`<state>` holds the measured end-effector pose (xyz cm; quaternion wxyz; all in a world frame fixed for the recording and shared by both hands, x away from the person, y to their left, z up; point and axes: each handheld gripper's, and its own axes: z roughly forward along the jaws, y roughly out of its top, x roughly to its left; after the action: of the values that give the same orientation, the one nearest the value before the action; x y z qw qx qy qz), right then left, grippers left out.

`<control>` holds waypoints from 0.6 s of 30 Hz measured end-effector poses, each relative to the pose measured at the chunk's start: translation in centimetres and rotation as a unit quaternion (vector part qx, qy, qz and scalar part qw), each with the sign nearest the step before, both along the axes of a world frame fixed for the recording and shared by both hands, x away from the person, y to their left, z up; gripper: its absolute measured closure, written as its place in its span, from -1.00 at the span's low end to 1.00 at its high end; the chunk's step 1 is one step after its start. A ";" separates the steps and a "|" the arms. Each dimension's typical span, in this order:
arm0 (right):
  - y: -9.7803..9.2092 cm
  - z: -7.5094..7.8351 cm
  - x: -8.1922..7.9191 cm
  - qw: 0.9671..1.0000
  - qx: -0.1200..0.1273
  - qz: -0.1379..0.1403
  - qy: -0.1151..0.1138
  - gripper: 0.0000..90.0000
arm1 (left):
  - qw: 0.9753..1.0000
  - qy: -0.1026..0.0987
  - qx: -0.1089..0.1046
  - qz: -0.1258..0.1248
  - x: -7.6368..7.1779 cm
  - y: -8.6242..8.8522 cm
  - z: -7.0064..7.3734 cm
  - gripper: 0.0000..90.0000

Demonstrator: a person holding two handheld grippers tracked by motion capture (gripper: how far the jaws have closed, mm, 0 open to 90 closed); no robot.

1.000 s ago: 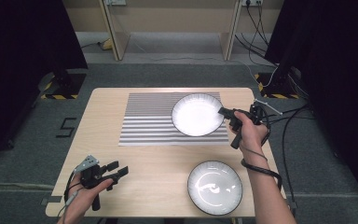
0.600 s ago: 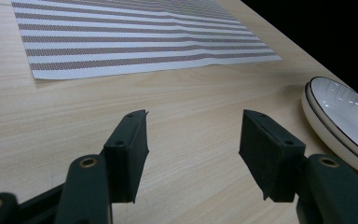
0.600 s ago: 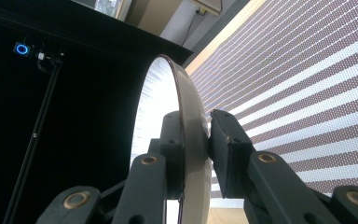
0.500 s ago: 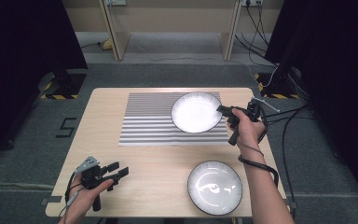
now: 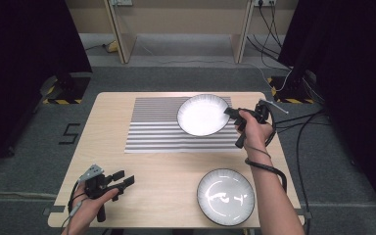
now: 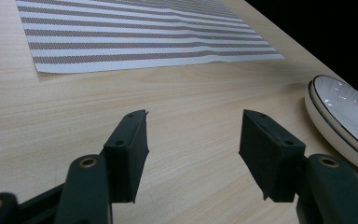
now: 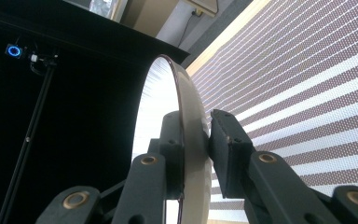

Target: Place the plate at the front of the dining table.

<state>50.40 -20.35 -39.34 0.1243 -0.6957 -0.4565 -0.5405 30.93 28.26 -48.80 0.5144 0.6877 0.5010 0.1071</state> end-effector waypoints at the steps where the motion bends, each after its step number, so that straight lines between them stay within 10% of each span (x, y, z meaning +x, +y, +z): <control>1: 0.1 0.0 0.1 1.000 0.001 0.000 0.002 0.67 | 1.000 0.000 0.000 0.000 0.0 0.0 0.0 -0.08; 18: 2.0 -0.6 2.2 1.000 -0.003 0.005 0.009 0.67 | 1.000 0.005 -0.003 0.002 0.0 0.3 -0.5 -0.08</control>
<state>52.61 -18.32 -39.93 0.1288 -0.6986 -0.4606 -0.5322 30.95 28.52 -49.27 0.5138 0.6855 0.5053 0.1033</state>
